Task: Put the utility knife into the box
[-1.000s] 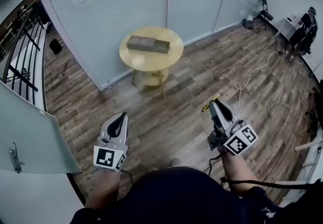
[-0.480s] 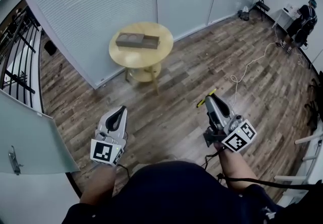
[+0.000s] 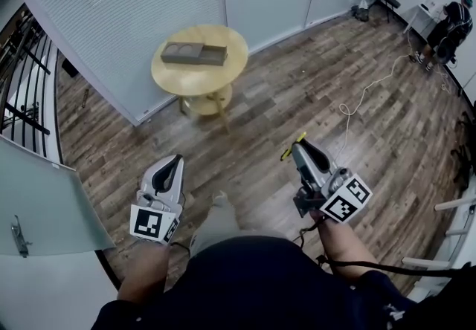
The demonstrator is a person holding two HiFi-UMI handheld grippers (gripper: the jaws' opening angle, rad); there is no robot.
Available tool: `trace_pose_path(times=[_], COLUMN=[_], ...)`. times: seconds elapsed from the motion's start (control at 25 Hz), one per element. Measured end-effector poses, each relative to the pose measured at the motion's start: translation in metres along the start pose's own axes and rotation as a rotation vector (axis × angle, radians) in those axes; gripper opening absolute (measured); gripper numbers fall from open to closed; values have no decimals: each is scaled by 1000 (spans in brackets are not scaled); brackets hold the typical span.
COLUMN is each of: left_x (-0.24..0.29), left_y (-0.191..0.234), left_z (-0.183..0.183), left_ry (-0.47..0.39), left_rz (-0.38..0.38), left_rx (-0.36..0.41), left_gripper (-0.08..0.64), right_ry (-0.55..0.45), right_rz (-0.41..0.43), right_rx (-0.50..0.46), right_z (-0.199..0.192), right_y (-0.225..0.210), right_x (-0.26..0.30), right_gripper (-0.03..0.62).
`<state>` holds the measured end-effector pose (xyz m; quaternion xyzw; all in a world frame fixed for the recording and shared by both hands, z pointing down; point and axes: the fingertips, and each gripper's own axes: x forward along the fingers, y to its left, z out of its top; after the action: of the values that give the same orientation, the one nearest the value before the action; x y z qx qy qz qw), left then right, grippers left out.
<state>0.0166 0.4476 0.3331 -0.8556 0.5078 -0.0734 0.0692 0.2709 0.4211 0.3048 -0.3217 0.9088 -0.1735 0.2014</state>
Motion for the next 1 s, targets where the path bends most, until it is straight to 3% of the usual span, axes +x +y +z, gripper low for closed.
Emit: trace_pose_path(times=[0.48, 0.64, 1.0], left_x=[91, 125, 192], left_y=[77, 112, 192], left_z=[-15, -4, -2], left_ry=[-38, -82, -90], left_rz=[-34, -35, -60], left_rx=[-46, -30, -25], left_gripper=[3, 3, 3], right_ry=[13, 8, 10], right_rz=[-24, -29, -36], right_rx=[-15, -13, -13], right_z=[15, 18, 21], right_y=[-47, -69, -115], right_x=[78, 118, 205], right_gripper=[61, 61, 61])
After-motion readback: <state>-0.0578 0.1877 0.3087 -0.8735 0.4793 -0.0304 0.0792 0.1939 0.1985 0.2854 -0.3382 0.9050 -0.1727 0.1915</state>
